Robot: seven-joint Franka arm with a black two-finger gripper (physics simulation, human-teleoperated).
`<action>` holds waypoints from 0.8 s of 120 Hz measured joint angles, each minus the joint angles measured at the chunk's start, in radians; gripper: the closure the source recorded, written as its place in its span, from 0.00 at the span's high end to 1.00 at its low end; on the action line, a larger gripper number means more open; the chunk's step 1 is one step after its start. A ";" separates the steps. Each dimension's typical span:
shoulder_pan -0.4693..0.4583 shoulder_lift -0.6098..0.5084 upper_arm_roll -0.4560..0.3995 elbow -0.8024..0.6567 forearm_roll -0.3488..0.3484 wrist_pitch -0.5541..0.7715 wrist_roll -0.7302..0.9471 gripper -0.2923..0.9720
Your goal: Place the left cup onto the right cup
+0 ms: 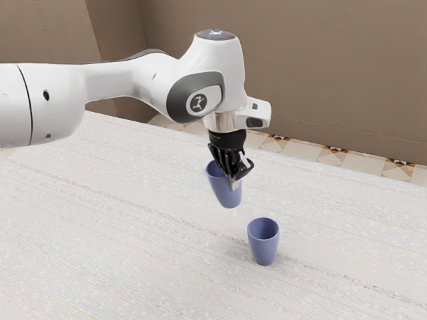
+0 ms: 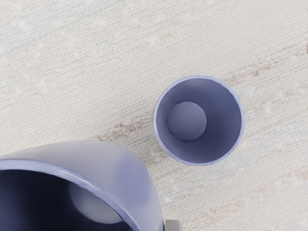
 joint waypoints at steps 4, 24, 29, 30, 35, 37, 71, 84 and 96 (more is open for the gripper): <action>-0.002 0.006 -0.001 0.004 0.000 0.000 0.000 0.15; -0.014 0.036 -0.004 0.033 -0.001 0.000 0.000 0.15; -0.017 0.044 -0.005 0.040 -0.001 0.000 0.000 0.15; -0.017 0.045 -0.005 0.041 -0.001 0.000 0.000 0.15; -0.020 0.053 -0.005 0.047 -0.001 0.000 0.000 0.15; -0.021 0.056 -0.005 0.049 -0.001 0.000 0.000 0.15; -0.053 0.093 -0.005 0.079 -0.002 0.001 0.001 0.15; -0.062 0.100 -0.006 0.088 -0.003 0.001 0.001 0.15; -0.064 0.107 -0.006 0.092 -0.003 0.001 0.001 0.15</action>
